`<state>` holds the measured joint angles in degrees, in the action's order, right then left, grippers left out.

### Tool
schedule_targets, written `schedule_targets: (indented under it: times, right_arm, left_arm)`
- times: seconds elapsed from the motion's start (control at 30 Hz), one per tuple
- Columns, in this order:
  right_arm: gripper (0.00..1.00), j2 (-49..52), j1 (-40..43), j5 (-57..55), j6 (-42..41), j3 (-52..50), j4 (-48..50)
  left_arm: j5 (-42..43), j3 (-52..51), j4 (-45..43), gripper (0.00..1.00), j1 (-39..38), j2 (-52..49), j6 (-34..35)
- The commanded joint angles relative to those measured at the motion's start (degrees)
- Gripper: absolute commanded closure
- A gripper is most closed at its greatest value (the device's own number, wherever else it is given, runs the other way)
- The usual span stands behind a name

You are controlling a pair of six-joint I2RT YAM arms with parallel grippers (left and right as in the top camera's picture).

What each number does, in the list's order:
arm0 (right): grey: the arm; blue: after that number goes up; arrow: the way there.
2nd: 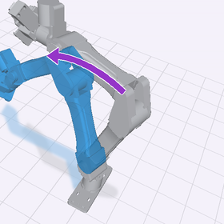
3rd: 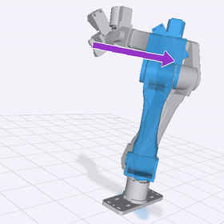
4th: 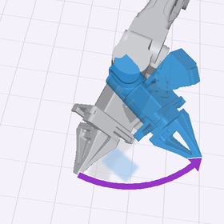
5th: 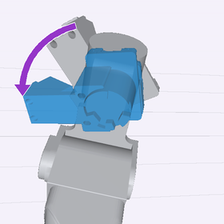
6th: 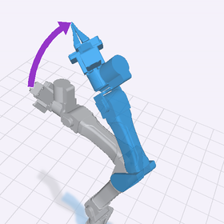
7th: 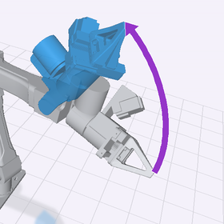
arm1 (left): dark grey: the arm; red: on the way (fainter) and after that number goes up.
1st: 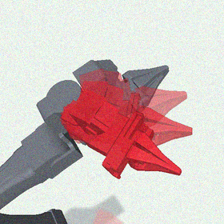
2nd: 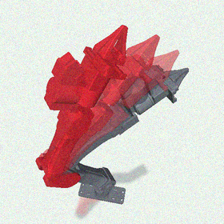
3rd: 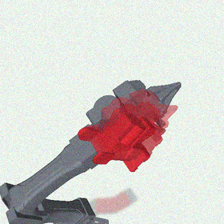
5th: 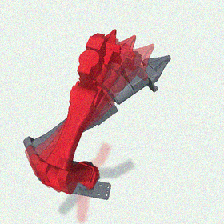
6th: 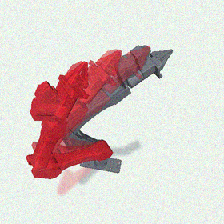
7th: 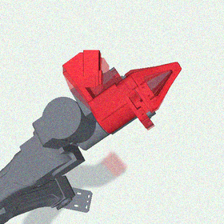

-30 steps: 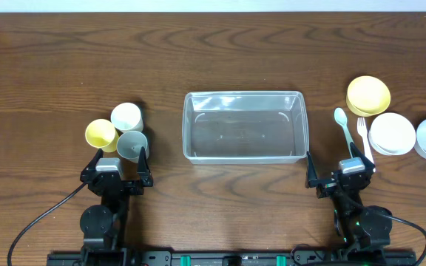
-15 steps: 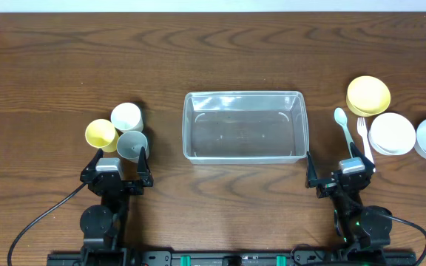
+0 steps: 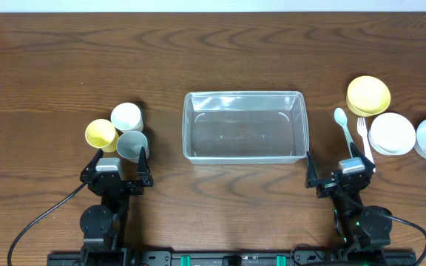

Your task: Pack container

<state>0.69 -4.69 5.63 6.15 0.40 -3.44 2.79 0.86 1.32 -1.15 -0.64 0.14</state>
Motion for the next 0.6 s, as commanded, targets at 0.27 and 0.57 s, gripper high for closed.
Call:
schedule_targets:
  times: [0.27, 0.57]
  right_arm:
    - [0.01, -0.3, 0.5, 0.4, 0.6, -0.1, -0.2]
    - [0.01, -0.3, 0.5, 0.9, 0.5, -0.1, -0.2]
  left_arm:
    - [-0.7, -0.6, 2.5, 0.02, 0.3, 0.4, -0.5]
    - [-0.7, -0.6, 2.6, 0.02, 0.3, 0.4, -0.5]
